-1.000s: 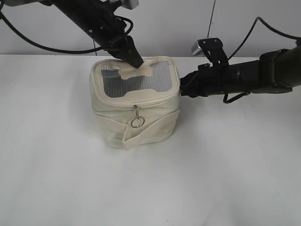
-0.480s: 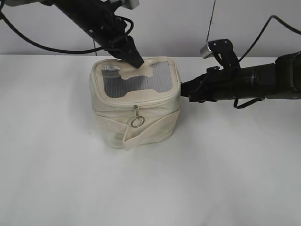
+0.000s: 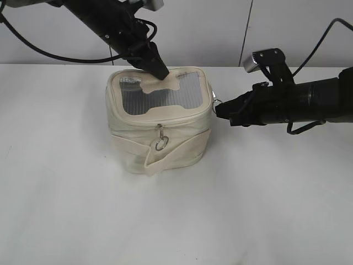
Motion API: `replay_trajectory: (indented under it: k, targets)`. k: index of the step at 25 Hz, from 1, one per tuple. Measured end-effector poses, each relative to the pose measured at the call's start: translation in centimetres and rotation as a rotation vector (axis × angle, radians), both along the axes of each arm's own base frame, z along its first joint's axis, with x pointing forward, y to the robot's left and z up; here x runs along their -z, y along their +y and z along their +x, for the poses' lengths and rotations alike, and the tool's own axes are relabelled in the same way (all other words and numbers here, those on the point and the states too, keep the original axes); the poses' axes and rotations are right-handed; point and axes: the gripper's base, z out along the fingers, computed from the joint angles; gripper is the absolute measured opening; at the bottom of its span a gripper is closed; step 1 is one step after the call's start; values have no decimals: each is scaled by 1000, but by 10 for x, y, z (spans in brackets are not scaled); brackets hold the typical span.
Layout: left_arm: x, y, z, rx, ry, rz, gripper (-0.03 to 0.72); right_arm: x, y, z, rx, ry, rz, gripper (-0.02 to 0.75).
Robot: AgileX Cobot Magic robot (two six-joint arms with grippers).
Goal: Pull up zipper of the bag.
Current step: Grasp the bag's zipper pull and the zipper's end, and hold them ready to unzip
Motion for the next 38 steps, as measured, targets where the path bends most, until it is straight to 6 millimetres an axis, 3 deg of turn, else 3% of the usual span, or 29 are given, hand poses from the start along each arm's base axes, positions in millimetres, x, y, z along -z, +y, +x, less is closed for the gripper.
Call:
replay_trajectory:
  k: [8, 14, 18, 27, 32, 38]
  targets:
    - [0, 0, 0, -1, 0, -2, 44, -26, -8, -19, 19, -40, 4, 18]
    - [0, 0, 0, -17, 8, -5, 44, -23, -14, -50, 13, 7, 13, 18]
    - [0, 0, 1, -36, 18, -8, 43, -24, -7, -69, -36, 35, 71, 18]
    - [-1, -3, 0, -59, 39, -28, 44, -33, 56, -102, -203, 40, 50, 24]
    - [0, -17, -7, -28, 14, -14, 44, -40, 96, -104, -262, 11, 29, 28]
    - [0, -33, -13, -2, -23, -8, 44, -31, 110, -100, -277, 28, 12, 33]
